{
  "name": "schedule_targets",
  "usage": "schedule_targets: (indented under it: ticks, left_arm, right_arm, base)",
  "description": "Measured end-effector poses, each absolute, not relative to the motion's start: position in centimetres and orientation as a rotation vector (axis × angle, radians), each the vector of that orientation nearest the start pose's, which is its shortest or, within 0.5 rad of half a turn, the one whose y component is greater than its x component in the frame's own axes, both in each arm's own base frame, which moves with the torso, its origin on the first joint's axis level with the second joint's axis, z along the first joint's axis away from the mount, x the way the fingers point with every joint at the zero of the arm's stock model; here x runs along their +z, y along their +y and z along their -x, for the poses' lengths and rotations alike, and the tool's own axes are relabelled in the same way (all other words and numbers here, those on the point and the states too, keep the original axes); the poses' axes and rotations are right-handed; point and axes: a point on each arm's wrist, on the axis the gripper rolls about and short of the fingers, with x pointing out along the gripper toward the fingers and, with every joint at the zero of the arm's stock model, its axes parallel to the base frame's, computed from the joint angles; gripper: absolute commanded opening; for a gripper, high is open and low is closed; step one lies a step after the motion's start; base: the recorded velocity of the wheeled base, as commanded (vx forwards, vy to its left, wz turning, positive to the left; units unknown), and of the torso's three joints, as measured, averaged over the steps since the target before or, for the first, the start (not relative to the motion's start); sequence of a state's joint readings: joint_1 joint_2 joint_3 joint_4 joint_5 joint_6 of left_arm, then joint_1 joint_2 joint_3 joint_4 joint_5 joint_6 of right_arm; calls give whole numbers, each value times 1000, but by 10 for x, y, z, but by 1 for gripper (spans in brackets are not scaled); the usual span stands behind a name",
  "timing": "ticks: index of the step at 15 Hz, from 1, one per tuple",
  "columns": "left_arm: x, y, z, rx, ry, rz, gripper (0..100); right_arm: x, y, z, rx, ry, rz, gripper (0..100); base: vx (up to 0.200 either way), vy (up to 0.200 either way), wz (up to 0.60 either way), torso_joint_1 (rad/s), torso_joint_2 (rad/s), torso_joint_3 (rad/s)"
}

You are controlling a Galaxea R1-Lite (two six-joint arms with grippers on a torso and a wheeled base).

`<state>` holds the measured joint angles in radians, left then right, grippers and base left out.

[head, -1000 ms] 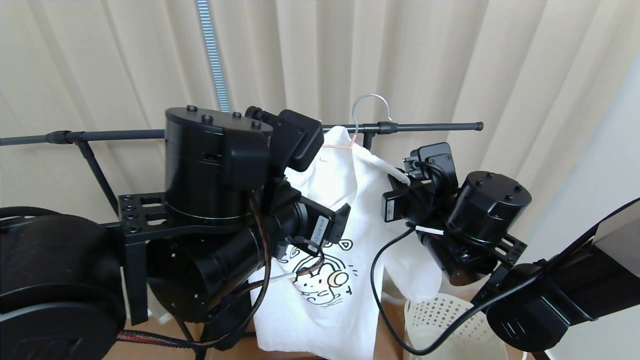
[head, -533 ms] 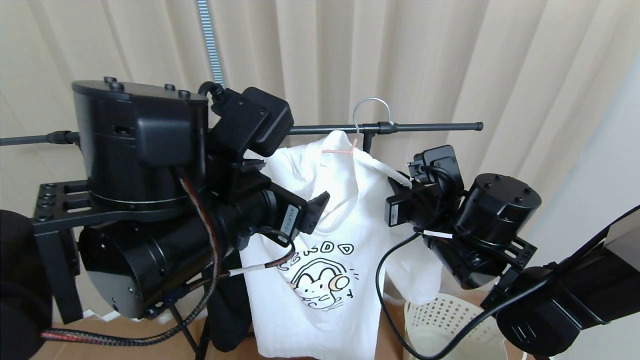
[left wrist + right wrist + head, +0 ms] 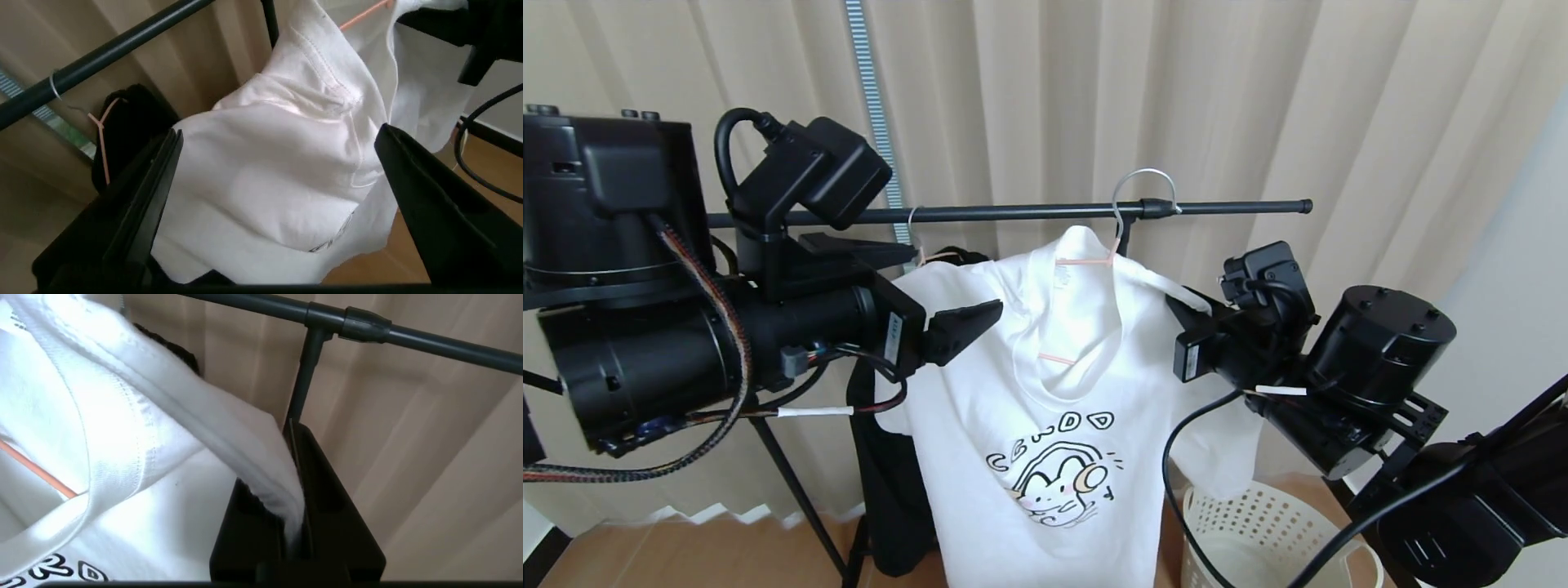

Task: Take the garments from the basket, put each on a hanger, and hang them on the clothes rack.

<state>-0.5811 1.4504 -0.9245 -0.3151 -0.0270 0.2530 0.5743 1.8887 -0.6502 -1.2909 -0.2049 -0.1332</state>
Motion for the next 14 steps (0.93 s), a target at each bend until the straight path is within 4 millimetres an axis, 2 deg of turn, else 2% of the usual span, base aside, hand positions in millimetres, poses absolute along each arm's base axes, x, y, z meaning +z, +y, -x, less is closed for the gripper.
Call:
schedule_targets:
  ticks: [5,7,11,14]
  left_arm:
    - [247,-89,-226,-804,138,-224,100]
    - [242,-73,-230,-818,152,-200,100]
    - [230,-49,-241,-827,192,-159,100]
    - [221,-43,-247,-814,225,-145,100]
  right_arm:
    - [152,153,-273,410,-74,116,0]
    - [153,150,-272,417,-74,116,0]
    - [155,149,-269,440,-82,113,0]
    - [156,148,-269,439,-84,112,0]
  base:
    - [0,0,0,0,0,0]
    - [0,0,0,0,0,0]
    - [0,0,0,0,0,0]
    - [0,0,0,0,0,0]
